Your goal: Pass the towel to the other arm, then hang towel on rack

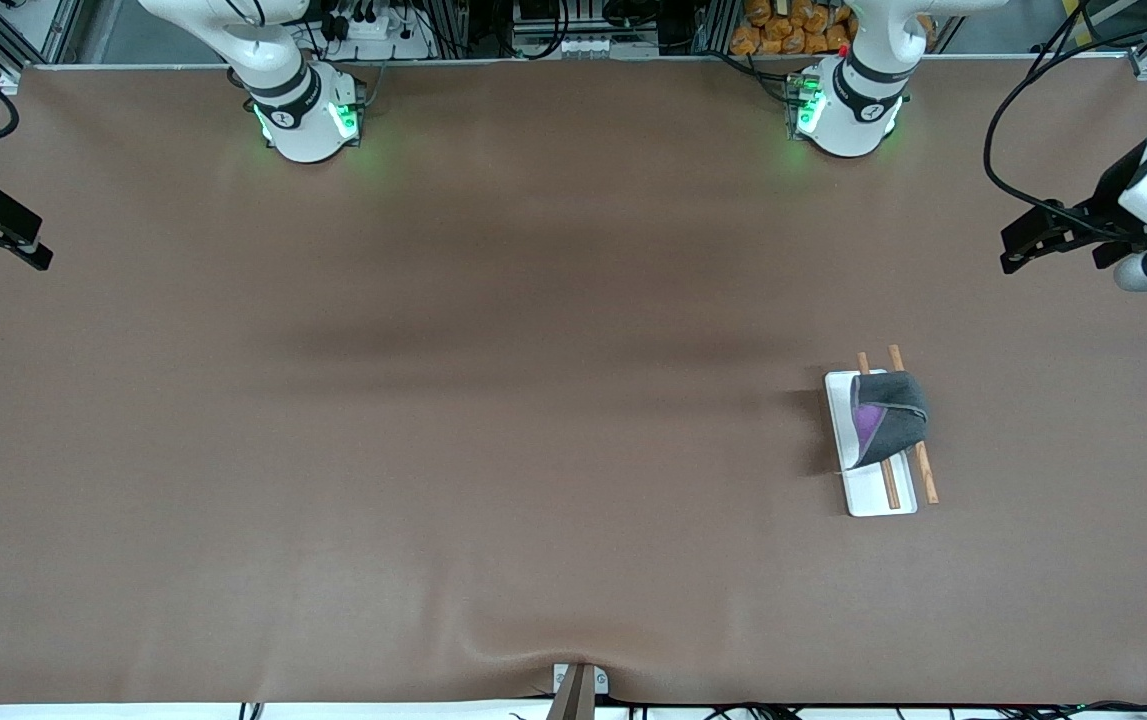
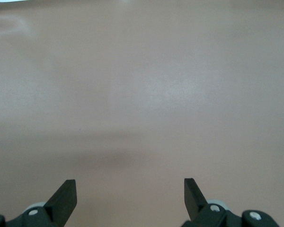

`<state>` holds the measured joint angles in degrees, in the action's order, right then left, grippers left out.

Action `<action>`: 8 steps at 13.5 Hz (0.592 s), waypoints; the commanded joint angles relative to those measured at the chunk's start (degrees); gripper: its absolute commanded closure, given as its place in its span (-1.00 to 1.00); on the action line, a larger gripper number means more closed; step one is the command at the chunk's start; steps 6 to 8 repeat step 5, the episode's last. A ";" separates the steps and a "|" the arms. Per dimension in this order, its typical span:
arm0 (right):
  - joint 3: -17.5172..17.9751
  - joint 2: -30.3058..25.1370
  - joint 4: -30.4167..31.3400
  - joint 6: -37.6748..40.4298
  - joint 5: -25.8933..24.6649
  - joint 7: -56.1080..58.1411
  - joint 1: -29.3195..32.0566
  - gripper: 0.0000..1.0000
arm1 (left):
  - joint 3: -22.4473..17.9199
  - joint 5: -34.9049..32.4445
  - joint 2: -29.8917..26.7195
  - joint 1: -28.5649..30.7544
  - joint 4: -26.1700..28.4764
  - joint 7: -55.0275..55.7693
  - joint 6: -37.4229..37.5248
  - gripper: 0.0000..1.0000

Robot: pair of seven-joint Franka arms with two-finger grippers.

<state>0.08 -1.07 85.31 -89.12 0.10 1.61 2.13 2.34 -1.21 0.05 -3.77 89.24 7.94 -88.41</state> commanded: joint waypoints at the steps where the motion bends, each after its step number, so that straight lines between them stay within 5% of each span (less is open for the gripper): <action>1: 0.10 -0.07 -0.23 0.35 -0.36 0.41 0.07 -1.00 | 1.09 0.77 -1.28 1.40 0.67 -0.20 0.78 -1.00; 8: 0.10 -0.07 -0.15 0.35 -0.28 0.41 0.07 -1.00 | 2.14 0.86 -1.19 3.51 -0.29 -0.20 1.57 -1.00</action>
